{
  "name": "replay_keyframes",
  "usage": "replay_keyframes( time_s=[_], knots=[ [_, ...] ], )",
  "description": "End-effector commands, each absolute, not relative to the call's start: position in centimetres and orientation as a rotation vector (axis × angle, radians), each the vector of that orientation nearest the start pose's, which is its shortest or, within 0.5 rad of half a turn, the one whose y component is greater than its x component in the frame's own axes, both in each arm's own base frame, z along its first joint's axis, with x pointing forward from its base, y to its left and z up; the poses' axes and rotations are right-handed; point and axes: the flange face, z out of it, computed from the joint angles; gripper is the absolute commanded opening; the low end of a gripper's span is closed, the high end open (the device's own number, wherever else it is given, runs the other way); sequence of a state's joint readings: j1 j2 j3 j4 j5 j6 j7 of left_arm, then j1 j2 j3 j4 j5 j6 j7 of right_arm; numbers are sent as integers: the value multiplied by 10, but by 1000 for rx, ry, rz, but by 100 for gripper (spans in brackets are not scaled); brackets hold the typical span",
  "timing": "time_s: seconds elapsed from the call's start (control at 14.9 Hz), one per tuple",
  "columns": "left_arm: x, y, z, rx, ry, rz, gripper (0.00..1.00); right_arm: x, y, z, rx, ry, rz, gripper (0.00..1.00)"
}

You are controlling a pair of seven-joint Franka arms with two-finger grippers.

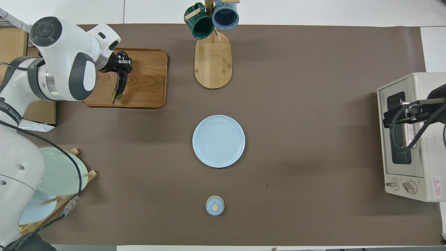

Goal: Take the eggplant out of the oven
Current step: 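Carry the eggplant with the left gripper onto the wooden tray, then open the left gripper to release the eggplant on the tray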

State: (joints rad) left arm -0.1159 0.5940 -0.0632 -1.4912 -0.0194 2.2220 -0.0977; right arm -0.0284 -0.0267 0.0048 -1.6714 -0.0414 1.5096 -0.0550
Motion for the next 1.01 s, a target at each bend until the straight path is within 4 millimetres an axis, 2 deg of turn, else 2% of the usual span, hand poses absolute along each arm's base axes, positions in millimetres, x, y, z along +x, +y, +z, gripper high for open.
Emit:
replay_keyframes(
  time_s=[0.0,0.07,0.13,0.6,0.94],
  knots=[
    [711,-115,333,-3181,109,-233,0,537,-18,593,-3146,-45,221,100],
    [711,-115,334,-3181,109,-233,44,536,-18,594,-3146,-48,216,100],
    [711,-115,334,-3183,107,-228,99,536,-20,595,-3145,-43,214,100],
    [715,-116,359,-3195,85,-204,100,536,-24,596,-3140,-31,203,100],
    [699,-111,428,-3207,-40,-226,100,531,-34,603,-3138,0,184,100]
  ],
)
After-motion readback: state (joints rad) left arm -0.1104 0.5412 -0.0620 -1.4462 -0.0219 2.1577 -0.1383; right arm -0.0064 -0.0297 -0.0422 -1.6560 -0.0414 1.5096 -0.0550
